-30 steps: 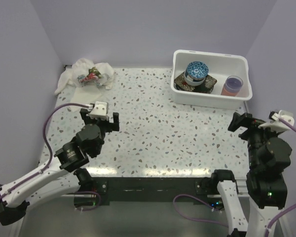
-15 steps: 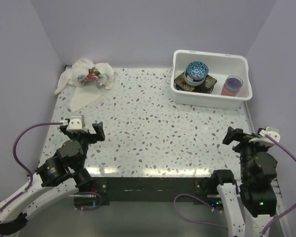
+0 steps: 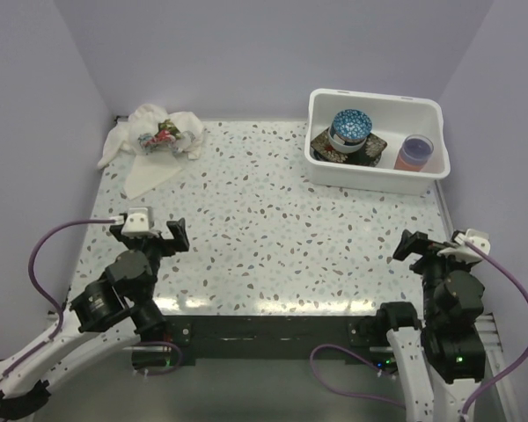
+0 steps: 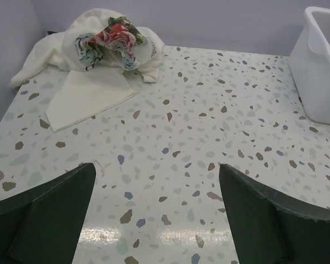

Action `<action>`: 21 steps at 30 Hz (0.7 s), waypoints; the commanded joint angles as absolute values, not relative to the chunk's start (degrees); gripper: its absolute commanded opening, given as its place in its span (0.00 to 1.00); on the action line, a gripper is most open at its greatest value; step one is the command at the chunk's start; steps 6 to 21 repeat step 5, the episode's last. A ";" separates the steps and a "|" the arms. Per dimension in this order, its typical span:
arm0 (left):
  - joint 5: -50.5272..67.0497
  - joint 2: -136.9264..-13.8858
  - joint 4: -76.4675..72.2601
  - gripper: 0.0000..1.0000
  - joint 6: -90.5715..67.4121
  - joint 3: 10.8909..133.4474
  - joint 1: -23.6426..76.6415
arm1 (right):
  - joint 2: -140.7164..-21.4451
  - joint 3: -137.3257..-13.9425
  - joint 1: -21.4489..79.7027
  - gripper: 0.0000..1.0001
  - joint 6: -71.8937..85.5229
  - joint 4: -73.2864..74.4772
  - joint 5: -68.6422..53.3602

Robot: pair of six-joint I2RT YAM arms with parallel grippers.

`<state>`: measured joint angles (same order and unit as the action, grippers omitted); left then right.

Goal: Place the mixed dishes into the plastic bin
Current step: Reset both arms

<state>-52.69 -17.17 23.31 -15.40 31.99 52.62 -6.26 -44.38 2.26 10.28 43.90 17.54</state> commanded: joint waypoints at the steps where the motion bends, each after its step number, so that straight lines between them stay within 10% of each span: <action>1: -52.12 -16.61 20.04 0.99 -14.50 31.38 51.51 | -5.54 -43.95 2.63 0.99 10.72 42.45 18.81; 21: -51.33 -16.79 19.78 1.00 -14.15 31.38 50.80 | -5.71 -43.86 2.64 0.99 10.37 42.19 18.11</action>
